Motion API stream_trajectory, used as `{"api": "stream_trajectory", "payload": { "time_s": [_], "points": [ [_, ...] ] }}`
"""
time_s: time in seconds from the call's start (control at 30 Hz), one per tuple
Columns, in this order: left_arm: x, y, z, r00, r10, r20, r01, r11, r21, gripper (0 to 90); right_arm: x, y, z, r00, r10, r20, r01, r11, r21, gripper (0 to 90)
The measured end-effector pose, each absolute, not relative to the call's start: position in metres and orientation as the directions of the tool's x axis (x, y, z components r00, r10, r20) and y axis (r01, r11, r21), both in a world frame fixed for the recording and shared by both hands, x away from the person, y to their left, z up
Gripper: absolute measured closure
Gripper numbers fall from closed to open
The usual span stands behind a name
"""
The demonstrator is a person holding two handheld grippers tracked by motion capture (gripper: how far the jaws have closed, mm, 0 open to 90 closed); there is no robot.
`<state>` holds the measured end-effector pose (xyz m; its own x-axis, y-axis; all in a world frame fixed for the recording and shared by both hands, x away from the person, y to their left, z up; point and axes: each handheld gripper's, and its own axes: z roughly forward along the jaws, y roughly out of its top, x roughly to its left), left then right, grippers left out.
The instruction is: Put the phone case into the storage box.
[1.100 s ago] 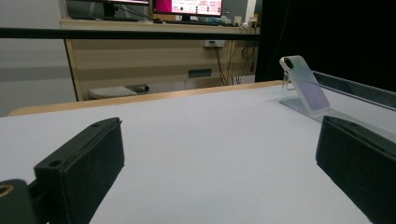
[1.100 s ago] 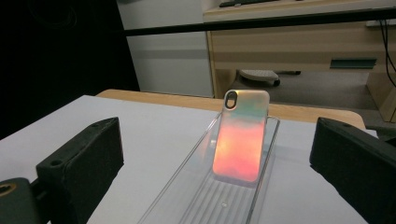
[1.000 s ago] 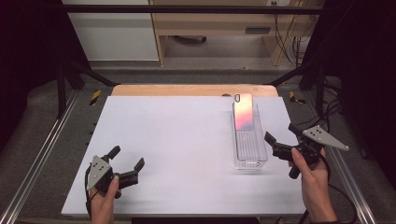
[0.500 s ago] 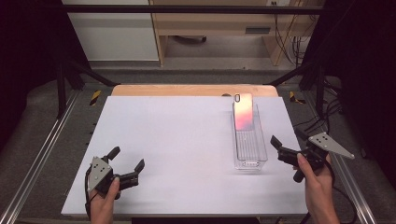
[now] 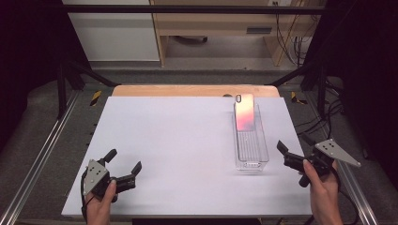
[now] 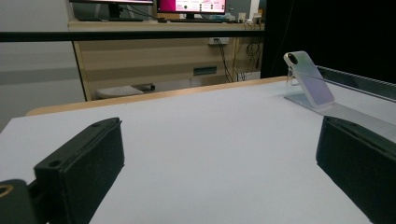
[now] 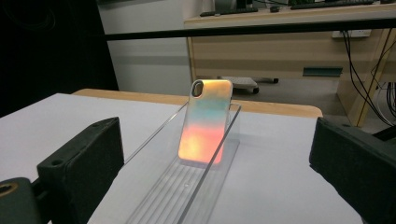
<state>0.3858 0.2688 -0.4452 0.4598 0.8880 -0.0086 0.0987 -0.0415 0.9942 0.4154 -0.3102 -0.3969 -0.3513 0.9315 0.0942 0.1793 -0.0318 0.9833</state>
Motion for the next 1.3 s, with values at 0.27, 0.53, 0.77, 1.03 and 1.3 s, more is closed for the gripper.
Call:
{"api": "stream_trajectory", "payload": {
  "time_s": [0.27,0.53,0.77,1.03,1.3],
  "points": [
    [0.382,0.271,-0.446,0.458,0.889,-0.007,0.103,-0.046,0.994,0.5,0.413,-0.315,-0.405,-0.352,0.932,0.084,0.171,-0.024,0.985,3.3],
    [0.381,0.270,-0.447,0.458,0.889,-0.001,0.108,-0.055,0.993,0.5,0.411,-0.316,-0.413,-0.364,0.928,0.075,0.165,-0.015,0.986,3.2],
    [0.379,0.269,-0.447,0.460,0.888,0.002,0.109,-0.059,0.992,0.5,0.408,-0.316,-0.420,-0.375,0.925,0.062,0.150,-0.005,0.989,3.3],
    [0.376,0.270,-0.447,0.459,0.888,0.005,0.108,-0.061,0.992,0.5,0.405,-0.316,-0.430,-0.387,0.920,0.054,0.134,-0.002,0.991,3.2],
    [0.377,0.270,-0.448,0.461,0.888,0.007,0.109,-0.064,0.992,0.5,0.403,-0.313,-0.441,-0.411,0.910,0.048,0.123,0.003,0.992,3.1]
  ]
}}
